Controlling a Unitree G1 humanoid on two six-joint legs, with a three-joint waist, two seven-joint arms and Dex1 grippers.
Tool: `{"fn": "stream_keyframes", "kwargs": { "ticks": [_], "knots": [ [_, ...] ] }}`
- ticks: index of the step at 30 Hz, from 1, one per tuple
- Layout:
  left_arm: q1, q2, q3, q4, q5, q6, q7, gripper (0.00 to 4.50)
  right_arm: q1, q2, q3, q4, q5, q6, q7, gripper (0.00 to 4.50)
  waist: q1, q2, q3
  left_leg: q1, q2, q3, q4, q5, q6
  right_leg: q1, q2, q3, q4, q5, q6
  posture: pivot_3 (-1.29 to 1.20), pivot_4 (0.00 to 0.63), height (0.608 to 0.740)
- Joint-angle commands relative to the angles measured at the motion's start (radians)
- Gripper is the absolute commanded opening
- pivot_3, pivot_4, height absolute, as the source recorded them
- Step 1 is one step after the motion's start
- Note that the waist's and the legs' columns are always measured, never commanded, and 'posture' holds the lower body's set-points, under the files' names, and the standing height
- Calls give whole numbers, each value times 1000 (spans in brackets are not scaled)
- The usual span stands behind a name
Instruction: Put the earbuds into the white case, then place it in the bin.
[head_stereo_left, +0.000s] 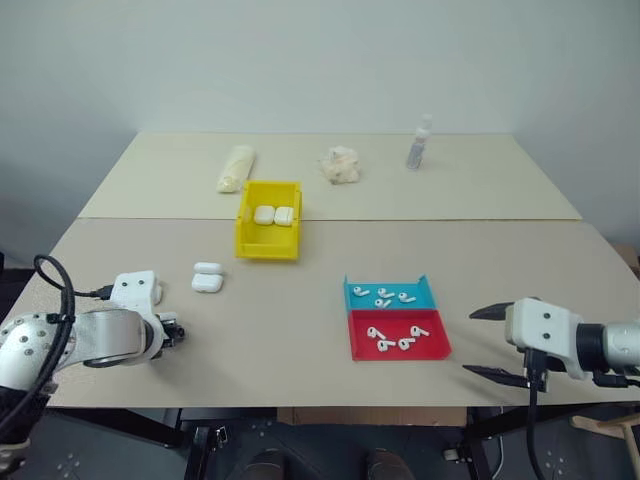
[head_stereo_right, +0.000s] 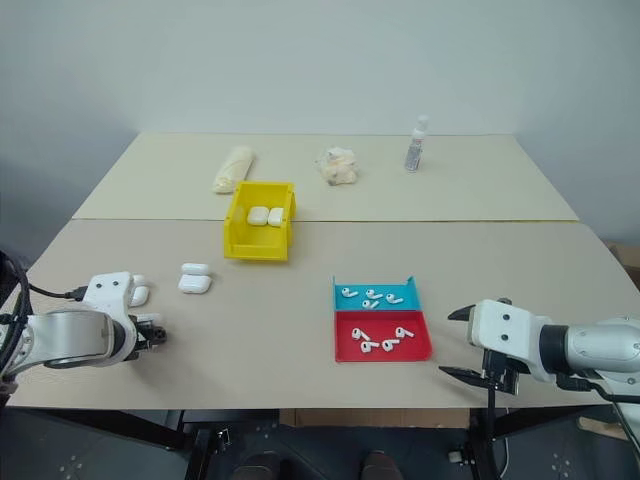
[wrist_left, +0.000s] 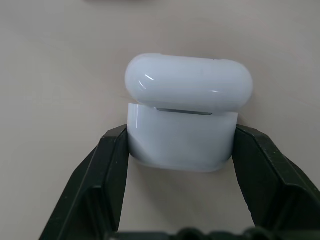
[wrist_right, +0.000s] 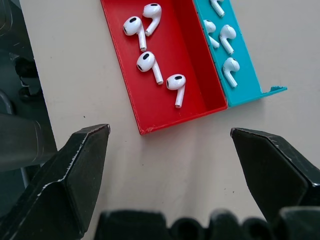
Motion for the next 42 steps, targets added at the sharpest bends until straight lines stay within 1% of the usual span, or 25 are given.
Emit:
{"fn": "stream_keyframes", "kwargs": {
  "ticks": [1, 2, 3, 4, 6, 7, 8, 9, 11, 12, 13, 15, 16, 18, 20, 21, 22, 25, 27, 30, 33, 35, 38, 41, 42],
  "knots": [
    [-24, 160, 112, -173, 7, 104, -257, 2790, -21, -13, -50, -8, 13, -6, 0, 4500, 0, -2, 1, -1, 0, 0, 1, 0, 0, -1, 0, -1, 0, 0, 0, 0, 150, 740],
    [-20, 185, 130, -196, 21, 110, -312, 2790, -27, -15, -49, -3, 12, -9, 0, 4500, 1, -2, 1, -2, 0, 1, 1, 0, 0, -1, 0, -1, 0, 0, 0, 0, 150, 740],
    [0, 205, 184, -248, 77, 142, -435, 2790, -37, -18, -51, 1, 14, -13, 2, 4500, 1, -2, 1, -3, 0, 2, 1, 0, 0, -1, 0, -1, -1, 0, 0, 0, 150, 740],
    [28, 211, 243, -311, 167, 147, -568, 2790, -51, -21, -52, 5, 14, -16, 3, 4500, 2, -1, 1, -3, 0, 3, 1, 0, 0, -1, 0, -1, -1, 0, 0, 0, 150, 740],
    [76, 184, 314, -377, 334, 88, -737, 2790, -84, -27, -46, 15, 15, -22, 6, 4500, 2, 0, 1, -2, 0, 8, 0, 0, 0, -1, 0, -1, -1, 0, 0, 0, 150, 740],
    [96, 166, 329, -384, 397, 54, -794, 2790, -97, -29, -41, 22, 13, -25, 8, 4500, 2, 0, 1, -2, 0, 9, 0, 0, 0, 0, 0, -1, -1, 0, 0, 0, 150, 740],
    [129, 135, 314, -423, 561, -69, -897, 2790, -118, -33, -33, 27, 15, -33, 14, 4500, 2, 0, 1, -1, 0, 10, 0, 0, 0, 0, 1, -1, -1, 0, 0, 0, 150, 740],
    [137, 103, 293, -446, 653, -134, -966, 2790, -137, -39, -26, 32, 17, -38, 22, 4500, 2, 1, 0, -1, 1, 10, -1, 0, 0, 0, 1, -1, -1, 0, -1, 0, 150, 740],
    [120, 51, 225, -453, 773, -218, -1101, 2790, -177, -54, -13, 43, 20, -48, 39, 4500, 3, 1, 1, 0, 1, 11, -1, 0, 0, 1, 1, -1, -1, 0, -1, 0, 150, 740],
    [123, -3, 185, -454, 870, -316, -1171, 2790, -196, -69, -7, 47, 21, -44, 51, 4500, 4, 1, 1, -1, 2, 11, -1, 0, 0, 1, 2, -2, -2, 0, -2, 0, 150, 740],
    [109, -26, 134, -446, 942, -365, -1250, 2790, -217, -83, 1, 51, 22, -41, 63, 4500, 5, 2, 0, -2, 2, 11, -1, 0, 0, 1, 2, -2, -3, 0, -2, 0, 150, 740],
    [90, -57, 54, -416, 1073, -450, -1380, 2790, -254, -123, 22, 51, 28, -21, 98, 4500, 6, 1, 1, -3, 2, 12, 0, 0, 0, 0, 2, -2, -4, 1, -1, 0, 150, 740],
    [88, -69, 36, -402, 1120, -482, -1424, 2790, -264, -134, 30, 52, 31, -15, 109, 4500, 6, 1, 1, -4, 2, 12, 0, 0, 1, 0, 2, -2, -5, 1, -1, 0, 150, 740],
    [67, -169, -22, -325, 1229, -644, -1550, 2790, -311, -178, 71, 47, 37, -3, 153, 4500, 8, 2, 1, -6, 2, 11, 0, -1, 2, -2, 2, -2, -5, 1, -1, 0, 150, 740],
    [32, -290, -65, -227, 1298, -792, -1663, 2790, -378, -217, 130, 35, 45, 18, 193, 4500, 8, 2, 1, -7, 3, 12, 1, -1, 2, -4, 2, -2, -4, 1, -1, 0, 150, 740],
    [23, -368, -68, -167, 1327, -909, -1725, 2790, -417, -230, 165, 30, 45, 37, 205, 4500, 8, 2, 0, -7, 3, 12, 2, -1, 3, -4, 2, -3, -3, 1, -1, 0, 150, 740],
    [16, -427, -66, -114, 1345, -987, -1781, 2790, -462, -235, 207, 27, 43, 68, 212, 4500, 8, 2, 1, -7, 3, 12, 2, -1, 3, -3, 2, -2, -3, 1, -1, 0, 150, 740],
    [-13, -540, -66, 0, 1375, -1095, -1901, 2790, -590, -228, 319, 18, 30, 162, 226, 4500, 2, 2, 0, -7, 3, 11, 4, -2, 3, -4, 2, -3, -2, 1, -1, 0, 150, 740],
    [-20, -657, -52, 98, 1358, -1247, -2007, 2790, -657, -224, 389, 5, 20, 214, 252, 4500, 0, 3, 0, -8, 3, 11, 4, -2, 3, -4, 2, -3, -2, 1, -1, 0, 150, 740],
    [-16, -737, -30, 163, 1348, -1313, -2083, 2790, -710, -223, 462, -12, 0, 255, 283, 4500, 0, 3, 0, -11, 3, 11, 5, -2, 4, -8, 2, -3, -2, 1, 0, 0, 150, 740],
    [-6, -796, -11, 195, 1325, -1356, -2145, 2790, -757, -191, 521, -17, -36, 284, 273, 4500, -3, 3, 0, -17, 3, 10, 8, -2, 4, -14, 2, -2, 1, 1, 0, 0, 150, 740],
    [6, -807, -11, 199, 1334, -1361, -2172, 2790, -791, -162, 561, -20, -59, 319, 266, 4500, -7, 3, 0, -17, 3, 10, 9, -2, 4, -14, 2, -2, 2, 1, 0, 0, 150, 740],
    [27, -783, -9, 201, 1346, -1379, -2262, 2790, -849, -116, 636, -17, -112, 375, 258, 4500, -11, 3, 0, -17, 3, 8, 9, -2, 4, -14, 2, -3, 2, 2, 0, 0, 150, 740],
    [31, -778, 2, 213, 1356, -1400, -2298, 2790, -907, -68, 710, -6, -164, 425, 255, 4500, -13, 3, 0, -17, 3, 8, 9, -2, 4, -14, 2, -3, 2, 2, 0, 0, 150, 740],
    [35, -769, 5, 207, 1362, -1395, -2300, 2790, -916, -60, 731, -4, -179, 428, 260, 4315, -13, 3, 0, -17, 3, 8, 9, -2, 4, -14, 2, -3, 2, 2, 0, 0, 150, 740]
  ]
}}
